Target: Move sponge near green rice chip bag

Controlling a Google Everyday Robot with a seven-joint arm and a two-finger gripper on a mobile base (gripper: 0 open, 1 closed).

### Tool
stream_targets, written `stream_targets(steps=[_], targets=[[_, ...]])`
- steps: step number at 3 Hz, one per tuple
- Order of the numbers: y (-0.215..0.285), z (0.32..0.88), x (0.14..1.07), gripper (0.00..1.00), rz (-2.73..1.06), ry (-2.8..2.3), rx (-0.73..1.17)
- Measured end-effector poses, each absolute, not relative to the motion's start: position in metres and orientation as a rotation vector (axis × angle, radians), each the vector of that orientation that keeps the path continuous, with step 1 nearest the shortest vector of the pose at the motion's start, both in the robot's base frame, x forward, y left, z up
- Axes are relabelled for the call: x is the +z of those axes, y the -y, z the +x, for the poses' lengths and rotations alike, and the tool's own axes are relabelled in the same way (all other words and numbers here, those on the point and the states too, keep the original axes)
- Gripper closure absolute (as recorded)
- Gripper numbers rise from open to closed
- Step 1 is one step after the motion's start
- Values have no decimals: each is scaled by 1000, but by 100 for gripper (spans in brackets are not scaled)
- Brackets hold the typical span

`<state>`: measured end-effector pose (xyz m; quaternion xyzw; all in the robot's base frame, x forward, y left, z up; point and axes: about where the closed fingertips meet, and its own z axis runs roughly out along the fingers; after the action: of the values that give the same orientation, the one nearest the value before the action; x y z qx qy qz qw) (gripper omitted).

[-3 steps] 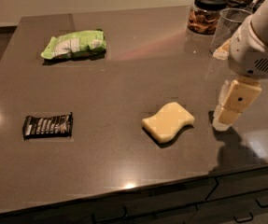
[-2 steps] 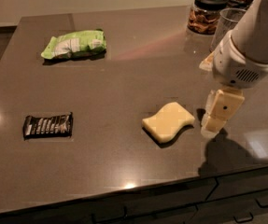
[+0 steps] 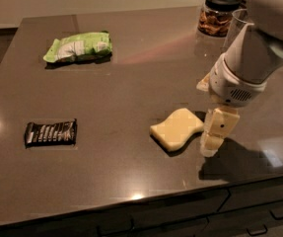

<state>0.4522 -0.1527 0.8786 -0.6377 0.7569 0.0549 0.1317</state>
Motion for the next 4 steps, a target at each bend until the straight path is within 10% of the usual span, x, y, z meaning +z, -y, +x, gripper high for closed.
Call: stream_targets(steps=[2,4], targets=[[132,457,857,0,-1898,-2128,178],[121,469,847,40,-1936,-2094,184]])
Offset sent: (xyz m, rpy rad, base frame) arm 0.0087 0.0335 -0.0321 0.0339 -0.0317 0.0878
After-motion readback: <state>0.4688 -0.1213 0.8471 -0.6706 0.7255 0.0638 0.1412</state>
